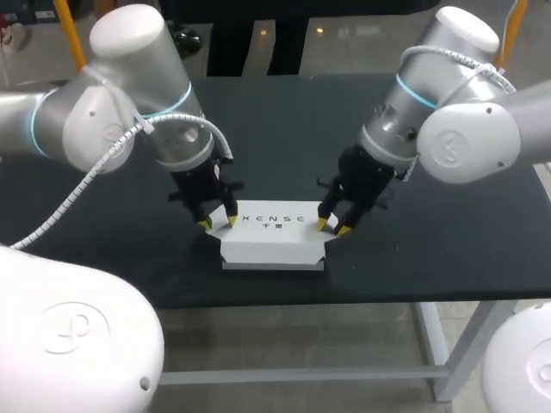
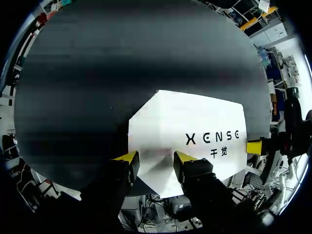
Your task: Assemble the packaging by folding the flat box into shape, placing the metal phone stand inside, and closing the box properly
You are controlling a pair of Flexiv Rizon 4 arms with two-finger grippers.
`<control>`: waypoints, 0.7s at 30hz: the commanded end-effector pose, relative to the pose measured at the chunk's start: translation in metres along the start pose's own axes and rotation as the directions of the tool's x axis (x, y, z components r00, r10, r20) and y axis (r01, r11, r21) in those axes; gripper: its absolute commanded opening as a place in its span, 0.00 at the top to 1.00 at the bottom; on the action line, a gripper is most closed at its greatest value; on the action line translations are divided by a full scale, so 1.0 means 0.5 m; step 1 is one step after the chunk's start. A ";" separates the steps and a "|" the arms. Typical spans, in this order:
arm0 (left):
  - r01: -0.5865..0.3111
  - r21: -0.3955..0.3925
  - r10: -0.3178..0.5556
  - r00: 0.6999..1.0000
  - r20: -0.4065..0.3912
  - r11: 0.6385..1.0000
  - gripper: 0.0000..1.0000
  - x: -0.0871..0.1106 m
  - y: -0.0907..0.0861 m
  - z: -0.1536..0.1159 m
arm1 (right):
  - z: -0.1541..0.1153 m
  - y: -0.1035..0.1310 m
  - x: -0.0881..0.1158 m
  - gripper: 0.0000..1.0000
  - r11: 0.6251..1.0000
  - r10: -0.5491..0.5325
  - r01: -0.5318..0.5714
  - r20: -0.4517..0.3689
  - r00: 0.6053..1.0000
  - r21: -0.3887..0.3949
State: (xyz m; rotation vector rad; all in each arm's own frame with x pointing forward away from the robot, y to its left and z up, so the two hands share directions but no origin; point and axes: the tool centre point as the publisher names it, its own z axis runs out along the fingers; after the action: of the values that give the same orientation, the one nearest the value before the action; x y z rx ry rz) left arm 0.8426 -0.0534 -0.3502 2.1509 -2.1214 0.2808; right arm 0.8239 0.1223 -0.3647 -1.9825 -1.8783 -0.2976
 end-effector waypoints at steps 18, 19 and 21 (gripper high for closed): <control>-0.031 0.009 0.031 1.000 -0.001 0.999 0.53 0.005 0.025 0.031 | 0.021 -0.002 -0.001 0.60 1.000 -0.012 0.012 -0.008 1.000 -0.027; -0.032 0.010 0.032 0.999 -0.002 0.999 0.52 0.005 0.026 0.033 | 0.022 -0.002 -0.001 0.60 1.000 -0.013 0.013 -0.007 1.000 -0.028; -0.034 0.012 0.034 0.999 -0.004 0.999 0.52 0.004 0.026 0.034 | 0.025 -0.002 -0.001 0.60 0.999 -0.015 0.015 -0.005 1.000 -0.034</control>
State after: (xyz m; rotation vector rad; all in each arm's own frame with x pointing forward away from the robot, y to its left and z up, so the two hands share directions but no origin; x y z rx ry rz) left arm 0.8326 -0.0578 -0.3651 2.1145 -2.1588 0.2988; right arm 0.8236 0.1254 -0.3724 -1.9789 -1.8942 -0.3326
